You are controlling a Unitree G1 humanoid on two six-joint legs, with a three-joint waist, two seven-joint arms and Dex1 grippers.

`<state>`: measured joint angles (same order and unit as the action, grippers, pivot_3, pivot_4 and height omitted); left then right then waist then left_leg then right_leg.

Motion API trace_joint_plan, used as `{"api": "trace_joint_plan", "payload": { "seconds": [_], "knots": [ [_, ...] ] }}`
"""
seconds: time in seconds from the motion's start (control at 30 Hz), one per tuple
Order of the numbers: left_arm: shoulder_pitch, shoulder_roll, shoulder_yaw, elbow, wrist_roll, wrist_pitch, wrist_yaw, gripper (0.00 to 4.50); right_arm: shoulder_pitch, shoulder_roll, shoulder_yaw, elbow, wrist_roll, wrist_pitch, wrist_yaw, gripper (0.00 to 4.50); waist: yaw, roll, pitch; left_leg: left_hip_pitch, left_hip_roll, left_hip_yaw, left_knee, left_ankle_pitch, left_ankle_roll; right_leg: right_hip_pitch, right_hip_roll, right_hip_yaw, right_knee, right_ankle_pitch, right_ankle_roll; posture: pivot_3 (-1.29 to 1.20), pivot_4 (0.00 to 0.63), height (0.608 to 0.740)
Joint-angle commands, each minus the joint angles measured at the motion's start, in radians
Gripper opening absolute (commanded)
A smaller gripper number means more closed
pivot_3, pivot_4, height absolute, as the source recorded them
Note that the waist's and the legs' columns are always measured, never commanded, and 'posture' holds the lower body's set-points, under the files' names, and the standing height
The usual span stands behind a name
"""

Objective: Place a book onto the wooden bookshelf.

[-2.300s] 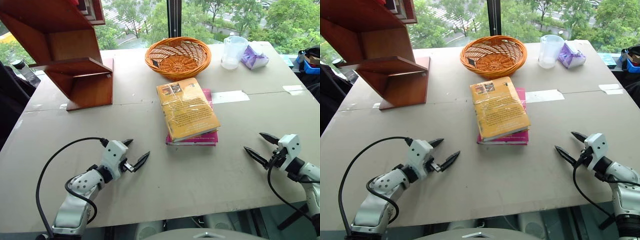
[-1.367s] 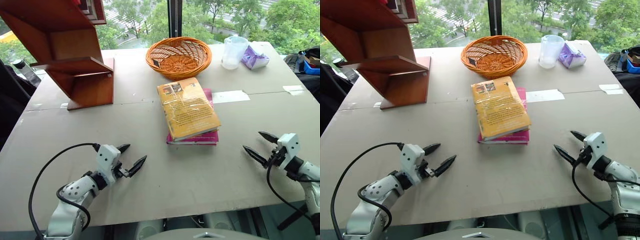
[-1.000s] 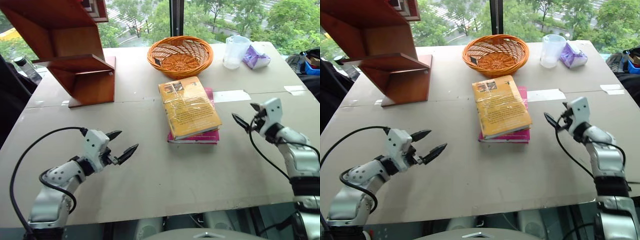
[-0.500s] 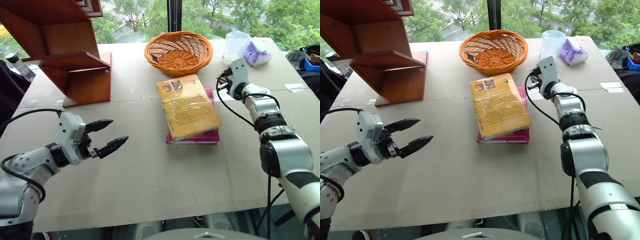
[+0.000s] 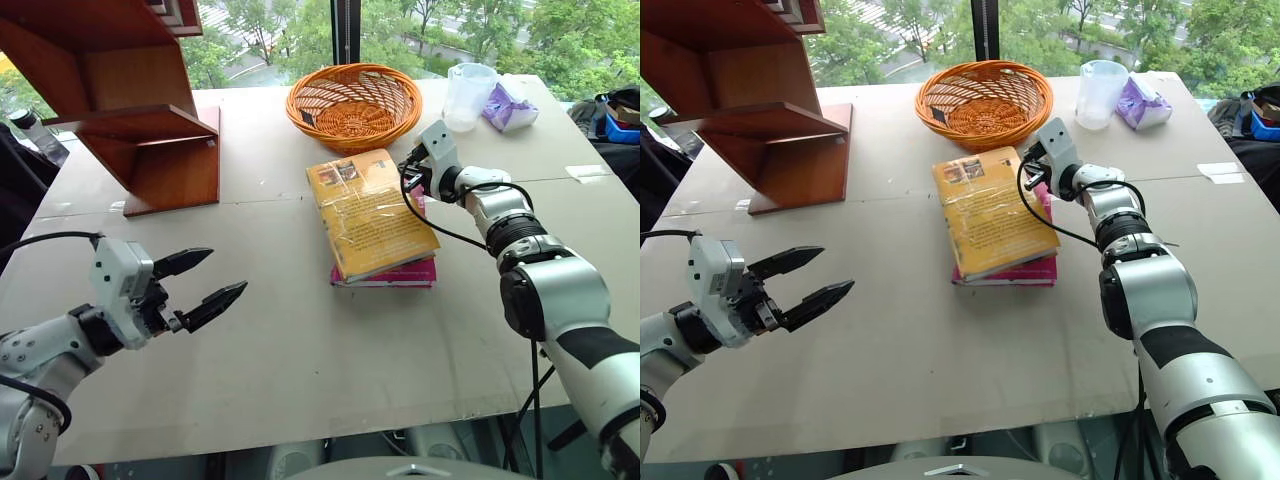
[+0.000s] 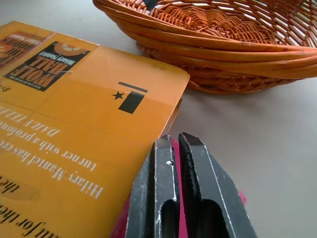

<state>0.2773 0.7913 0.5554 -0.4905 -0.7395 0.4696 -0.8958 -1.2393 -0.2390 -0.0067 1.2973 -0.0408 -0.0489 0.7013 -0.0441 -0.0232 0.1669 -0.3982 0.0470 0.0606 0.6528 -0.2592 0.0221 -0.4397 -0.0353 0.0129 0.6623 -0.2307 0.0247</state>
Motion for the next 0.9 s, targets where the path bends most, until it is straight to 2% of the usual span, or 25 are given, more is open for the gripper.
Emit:
{"api": "trace_joint_plan", "payload": {
  "seconds": [0.03, 0.4, 0.6, 0.7, 0.73, 0.83, 0.9],
  "knots": [
    [-0.002, -0.002, 0.043, -0.032, -0.04, -0.008, -0.016, 4.5, -0.034, 0.005, 0.007, -0.019, -0.009, -0.023, 0.045, 0.06, 0.0, 0.0, 0.0, 0.0, 0.0, 0.0, 0.0, 0.0, 0.0, 0.0, 0.0, 0.0, 0.0, 0.0, 0.0, 0.0, 0.15, 0.74],
    [0.013, -0.001, 0.032, -0.021, -0.041, -0.002, -0.053, 4.5, -0.017, 0.022, 0.021, -0.037, -0.026, -0.04, 0.155, 0.06, 0.0, 0.0, 0.0, 0.0, 0.0, 0.001, 0.0, 0.0, 0.0, 0.0, 0.0, 0.0, 0.0, 0.0, 0.0, 0.0, 0.15, 0.74],
    [0.019, -0.007, 0.005, -0.026, -0.032, 0.008, -0.041, 4.5, -0.022, -0.015, 0.016, -0.044, -0.043, -0.102, 0.08, 0.06, 0.0, 0.0, 0.0, 0.0, 0.0, 0.002, 0.0, 0.0, 0.0, 0.0, 0.0, 0.0, 0.0, 0.0, 0.0, 0.0, 0.15, 0.74],
    [-0.012, -0.051, -0.091, -0.032, -0.031, 0.081, 0.069, 4.5, -0.02, -0.059, -0.022, -0.079, -0.002, -0.133, 0.104, 0.06, 0.005, 0.001, 0.0, 0.0, -0.001, 0.001, 0.0, 0.0, 0.0, 0.0, -0.001, 0.0, 0.0, 0.0, 0.0, 0.0, 0.15, 0.74],
    [-0.017, -0.069, -0.122, -0.039, -0.023, 0.103, 0.106, 4.5, -0.012, -0.071, -0.034, -0.1, 0.02, -0.142, 0.139, 0.06, 0.005, 0.0, 0.0, 0.0, -0.001, 0.001, 0.0, 0.0, 0.0, 0.0, -0.001, 0.0, 0.0, 0.0, 0.0, 0.0, 0.15, 0.74],
    [-0.053, -0.17, -0.168, -0.06, -0.127, 0.199, 0.25, 4.5, 0.049, -0.101, -0.075, -0.25, 0.12, -0.122, 0.297, 0.06, 0.004, 0.0, 0.0, 0.0, -0.001, 0.002, 0.001, 0.0, 0.0, 0.0, -0.002, 0.002, -0.001, 0.001, 0.002, 0.0, 0.15, 0.74],
    [-0.097, -0.25, -0.192, -0.05, -0.257, 0.29, 0.361, 4.5, 0.172, -0.135, -0.096, -0.55, 0.251, 0.051, 0.407, 0.97, 0.005, -0.001, 0.0, -0.001, 0.0, 0.001, 0.002, 0.0, 0.0, 0.001, -0.002, 0.002, 0.0, 0.002, 0.003, 0.0, 0.15, 0.74]
  ]
}}
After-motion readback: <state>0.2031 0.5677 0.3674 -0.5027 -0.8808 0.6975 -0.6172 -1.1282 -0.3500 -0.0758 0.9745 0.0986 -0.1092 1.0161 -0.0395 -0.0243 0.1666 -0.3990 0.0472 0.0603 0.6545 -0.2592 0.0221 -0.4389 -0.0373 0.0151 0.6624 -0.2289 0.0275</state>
